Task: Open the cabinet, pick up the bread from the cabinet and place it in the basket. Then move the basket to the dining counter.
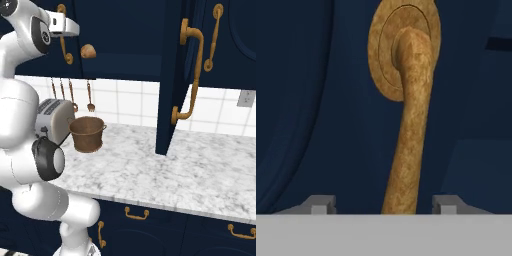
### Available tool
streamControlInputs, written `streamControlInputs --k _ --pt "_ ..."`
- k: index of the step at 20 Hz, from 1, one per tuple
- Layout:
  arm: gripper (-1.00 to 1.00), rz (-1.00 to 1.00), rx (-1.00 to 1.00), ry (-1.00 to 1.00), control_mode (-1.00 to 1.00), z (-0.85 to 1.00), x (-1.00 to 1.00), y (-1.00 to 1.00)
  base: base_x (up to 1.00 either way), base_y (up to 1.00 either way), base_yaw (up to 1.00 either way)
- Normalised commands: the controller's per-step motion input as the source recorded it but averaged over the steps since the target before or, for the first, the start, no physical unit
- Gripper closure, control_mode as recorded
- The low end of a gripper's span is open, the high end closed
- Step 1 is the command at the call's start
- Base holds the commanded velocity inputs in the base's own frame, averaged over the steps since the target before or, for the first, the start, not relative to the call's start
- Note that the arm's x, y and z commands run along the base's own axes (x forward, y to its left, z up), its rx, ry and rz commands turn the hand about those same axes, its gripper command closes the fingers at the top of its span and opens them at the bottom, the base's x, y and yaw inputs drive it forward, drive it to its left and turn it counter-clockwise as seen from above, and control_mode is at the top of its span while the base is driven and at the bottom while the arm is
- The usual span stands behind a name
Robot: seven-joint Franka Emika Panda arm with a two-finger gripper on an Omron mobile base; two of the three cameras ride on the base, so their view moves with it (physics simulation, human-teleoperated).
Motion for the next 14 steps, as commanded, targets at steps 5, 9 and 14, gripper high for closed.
streamControlInputs --k 5,9,14 --pt "1.00 0.00 0.00 -0.01 -1.00 0.00 0.04 0.00 0.00 0.00 0.00" --pt "1.00 0.00 0.00 0.00 -1.00 0.00 0.00 0.09 0.00 0.00 0.00" --pt "1.00 -0.11 0.00 -0.02 -1.00 0.00 -0.59 0.62 0.00 0.00 0.00"
